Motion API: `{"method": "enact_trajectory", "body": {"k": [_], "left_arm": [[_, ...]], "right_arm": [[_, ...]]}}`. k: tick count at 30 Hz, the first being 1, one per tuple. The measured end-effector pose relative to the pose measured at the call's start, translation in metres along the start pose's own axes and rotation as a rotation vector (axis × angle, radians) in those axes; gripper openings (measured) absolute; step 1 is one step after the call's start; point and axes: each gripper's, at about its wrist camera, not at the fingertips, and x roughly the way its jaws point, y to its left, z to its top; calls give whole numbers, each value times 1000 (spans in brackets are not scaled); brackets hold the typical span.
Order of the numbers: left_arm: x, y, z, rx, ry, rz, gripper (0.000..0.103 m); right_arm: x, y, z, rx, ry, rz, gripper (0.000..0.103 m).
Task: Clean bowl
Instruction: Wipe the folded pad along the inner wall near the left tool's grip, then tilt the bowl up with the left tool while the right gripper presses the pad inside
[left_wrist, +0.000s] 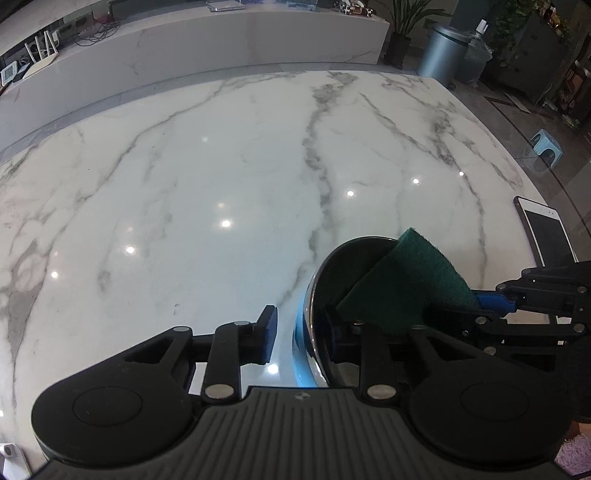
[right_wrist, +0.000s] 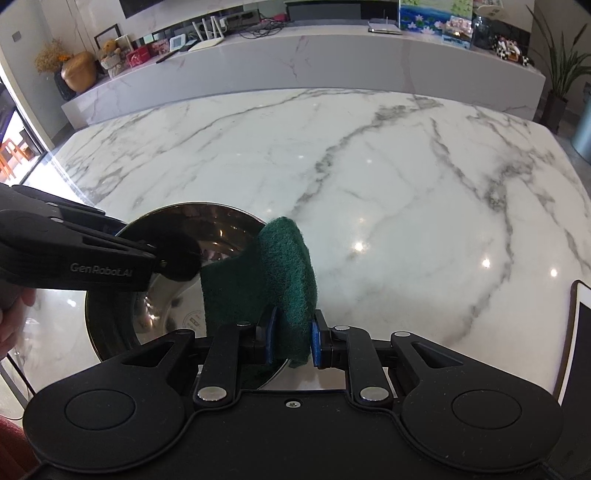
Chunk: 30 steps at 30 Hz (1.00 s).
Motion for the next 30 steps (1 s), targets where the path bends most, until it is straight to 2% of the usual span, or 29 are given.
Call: {"method": "enact_trajectory", "body": {"k": [4,6,7,10,13,18,23,30], "left_arm": [[3,4,3,-42,5,-23,25],[4,9,2,-86,9,-54,18],[4,11,2,-100,8,-65,18],[0,9,1,-92,-9,-55,16],[-8,3,1,-64,-66,-3,15],[-22,-15,-2,67,-190,165,13],[-26,-21,-12,120,-232,206,13],[-27,-28,-16,137,-252,233,14]], "right_arm": [[1,-1,-1,4,-2,-6,16],[1,-2,0,8,-9,-3,16],[0,-1,0,7,-12,-5,16],[0,-1,3,12,-25,-9,17],[1,-2,8,22,-41,-8,17],[3,0,19,26,-65,-1,16],[8,-1,20,54,-35,24,16],[8,-10,10,155,34,82,17]]}}
